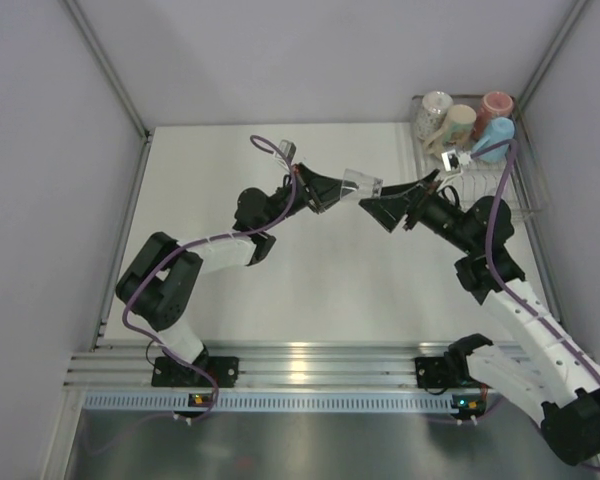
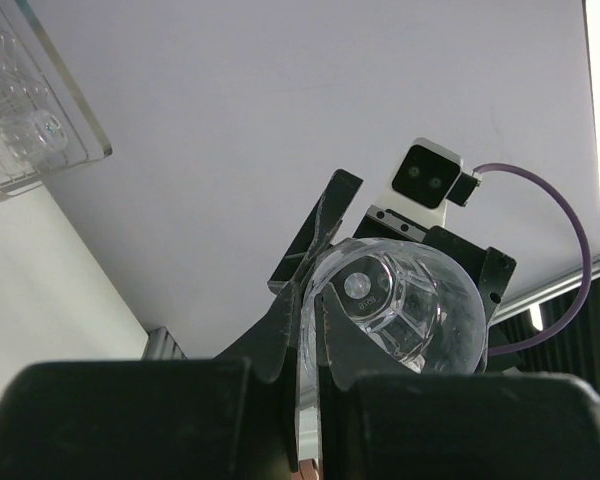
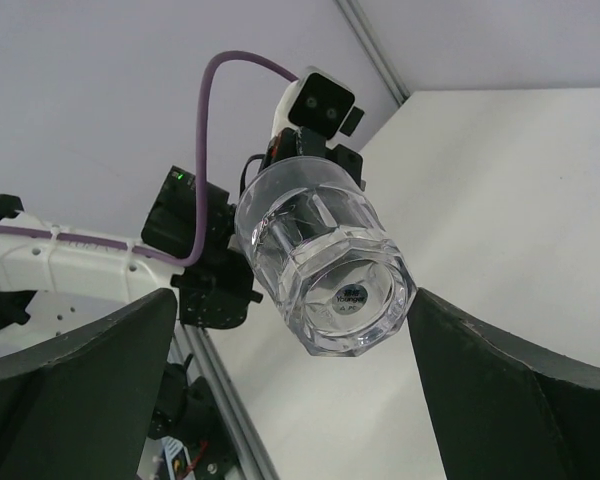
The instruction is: Load the cups into the dish rack
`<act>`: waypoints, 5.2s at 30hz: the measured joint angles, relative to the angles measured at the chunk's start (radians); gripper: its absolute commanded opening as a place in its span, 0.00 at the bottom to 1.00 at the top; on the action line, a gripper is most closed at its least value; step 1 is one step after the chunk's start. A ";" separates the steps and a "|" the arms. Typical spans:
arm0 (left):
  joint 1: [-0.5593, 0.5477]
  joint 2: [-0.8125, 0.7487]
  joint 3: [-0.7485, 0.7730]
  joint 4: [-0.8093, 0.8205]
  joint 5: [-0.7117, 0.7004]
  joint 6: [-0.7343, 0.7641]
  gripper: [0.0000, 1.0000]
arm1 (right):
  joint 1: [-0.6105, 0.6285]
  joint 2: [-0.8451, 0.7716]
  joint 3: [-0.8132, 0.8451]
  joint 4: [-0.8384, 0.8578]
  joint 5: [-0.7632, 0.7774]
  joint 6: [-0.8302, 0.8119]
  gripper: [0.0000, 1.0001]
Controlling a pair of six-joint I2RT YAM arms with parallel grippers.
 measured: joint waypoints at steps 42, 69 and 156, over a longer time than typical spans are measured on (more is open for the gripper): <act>-0.010 0.027 -0.054 0.050 0.027 -0.161 0.69 | 0.092 -0.040 -0.101 0.137 0.247 -0.010 0.00; 0.033 -0.375 0.034 -0.787 -0.145 0.589 0.98 | -0.282 0.156 0.324 -0.658 0.869 -0.294 0.00; 0.027 -0.857 0.093 -1.347 -0.316 1.085 0.99 | -0.280 -0.104 0.235 -0.639 0.290 -0.308 0.99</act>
